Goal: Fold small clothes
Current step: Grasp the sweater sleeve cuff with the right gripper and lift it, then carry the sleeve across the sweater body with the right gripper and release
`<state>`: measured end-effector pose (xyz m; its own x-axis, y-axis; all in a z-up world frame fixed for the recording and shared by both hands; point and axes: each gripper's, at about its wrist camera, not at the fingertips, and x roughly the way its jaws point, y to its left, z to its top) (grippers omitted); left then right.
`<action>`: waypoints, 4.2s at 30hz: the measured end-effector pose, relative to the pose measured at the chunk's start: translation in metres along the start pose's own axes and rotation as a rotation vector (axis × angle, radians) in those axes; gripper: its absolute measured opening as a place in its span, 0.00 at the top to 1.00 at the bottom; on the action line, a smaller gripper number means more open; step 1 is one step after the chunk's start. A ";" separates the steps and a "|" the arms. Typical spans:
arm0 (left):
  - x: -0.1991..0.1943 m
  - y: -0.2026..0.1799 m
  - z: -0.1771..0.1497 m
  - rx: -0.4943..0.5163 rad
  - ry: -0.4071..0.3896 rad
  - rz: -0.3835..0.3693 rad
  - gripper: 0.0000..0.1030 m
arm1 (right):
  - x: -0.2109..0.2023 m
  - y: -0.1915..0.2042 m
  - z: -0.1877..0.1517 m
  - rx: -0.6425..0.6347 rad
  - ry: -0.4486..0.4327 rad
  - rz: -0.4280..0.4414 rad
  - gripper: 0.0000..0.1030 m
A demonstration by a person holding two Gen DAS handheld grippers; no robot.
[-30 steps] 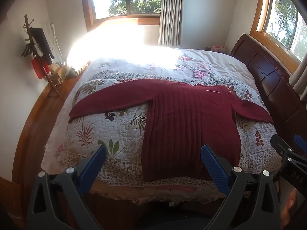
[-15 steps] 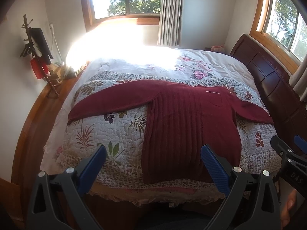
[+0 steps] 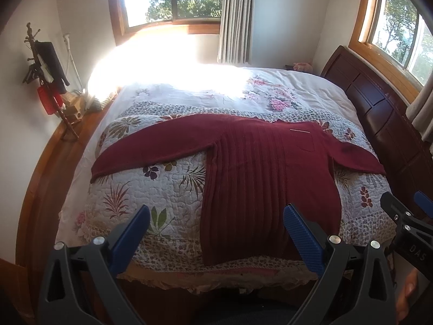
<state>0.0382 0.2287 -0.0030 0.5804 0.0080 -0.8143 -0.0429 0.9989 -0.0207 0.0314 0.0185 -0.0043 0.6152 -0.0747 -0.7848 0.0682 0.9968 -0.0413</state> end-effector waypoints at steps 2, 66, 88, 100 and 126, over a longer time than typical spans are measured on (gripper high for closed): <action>0.002 0.001 0.002 0.009 -0.003 -0.008 0.04 | 0.002 0.002 0.001 0.004 0.003 -0.005 0.02; 0.133 -0.138 0.087 -0.363 0.059 -0.519 0.04 | 0.371 -0.553 0.069 1.072 -0.093 0.367 0.88; 0.215 0.008 0.082 -0.465 0.194 -0.455 0.04 | 0.302 -0.139 0.219 0.390 -0.044 0.596 0.88; 0.265 0.035 0.107 -0.494 0.163 -0.446 0.04 | 0.393 0.039 0.155 0.103 0.176 0.535 0.88; 0.477 -0.039 0.169 -0.479 0.569 -0.534 0.88 | 0.277 -0.080 0.039 0.281 0.228 0.514 0.46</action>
<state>0.4545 0.2010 -0.2928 0.1371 -0.6006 -0.7877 -0.2908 0.7358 -0.6116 0.2265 -0.0827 -0.1944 0.4430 0.4507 -0.7750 0.0311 0.8562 0.5157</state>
